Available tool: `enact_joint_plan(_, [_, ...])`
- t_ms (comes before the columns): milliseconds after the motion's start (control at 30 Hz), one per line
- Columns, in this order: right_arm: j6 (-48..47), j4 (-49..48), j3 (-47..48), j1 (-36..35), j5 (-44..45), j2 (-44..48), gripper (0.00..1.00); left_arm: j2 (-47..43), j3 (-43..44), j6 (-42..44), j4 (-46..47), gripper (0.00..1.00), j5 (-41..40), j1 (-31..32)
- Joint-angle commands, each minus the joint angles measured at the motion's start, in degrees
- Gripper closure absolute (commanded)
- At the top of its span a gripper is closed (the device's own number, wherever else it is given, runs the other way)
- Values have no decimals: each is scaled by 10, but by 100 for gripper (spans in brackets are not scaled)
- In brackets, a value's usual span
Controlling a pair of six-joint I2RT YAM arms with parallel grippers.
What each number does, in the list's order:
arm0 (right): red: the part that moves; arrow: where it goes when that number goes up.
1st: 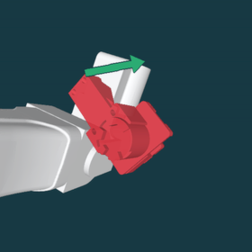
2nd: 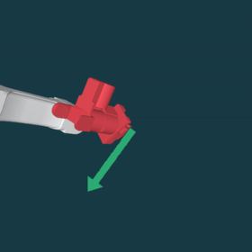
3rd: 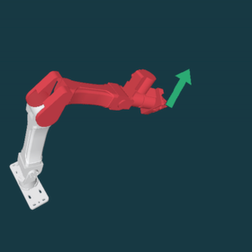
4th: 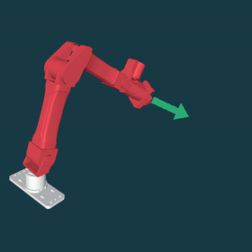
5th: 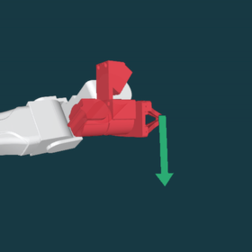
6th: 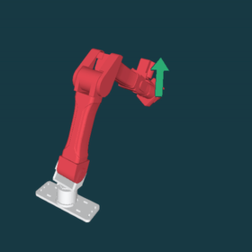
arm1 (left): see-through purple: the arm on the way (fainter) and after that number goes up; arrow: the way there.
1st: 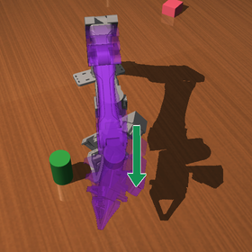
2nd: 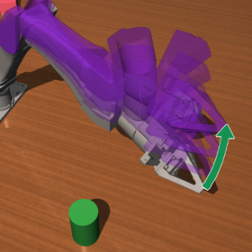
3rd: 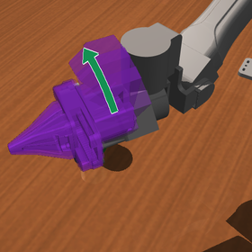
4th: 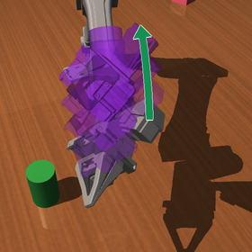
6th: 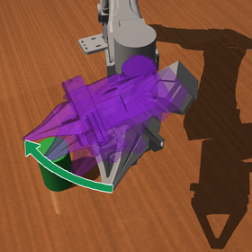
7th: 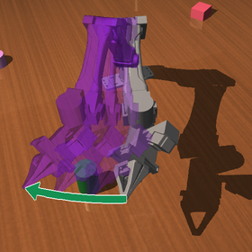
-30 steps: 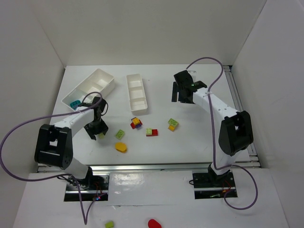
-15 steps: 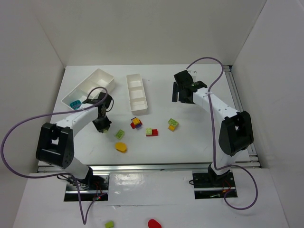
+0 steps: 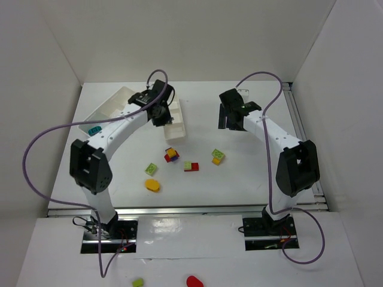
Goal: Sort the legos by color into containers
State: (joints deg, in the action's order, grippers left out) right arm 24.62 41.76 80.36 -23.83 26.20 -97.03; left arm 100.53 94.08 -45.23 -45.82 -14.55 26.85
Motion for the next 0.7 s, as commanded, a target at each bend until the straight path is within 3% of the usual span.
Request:
enact_joint_plan(0, [10, 24, 25, -3, 16, 40, 0, 83, 74, 21, -8, 96, 20, 5])
enact_joint_plan(300, [-4, 11, -18, -9, -41, 84, 0, 188, 130, 27, -13, 92, 8, 5])
enact_joint_plan(500, [-4, 17, -35, -19, -77, 90, 0, 200, 130, 40, -7, 50, 31, 5])
enact_joint_plan(667, [11, -13, -55, -55, -121, 96, 0, 193, 130, 52, -7, 28, 36, 5])
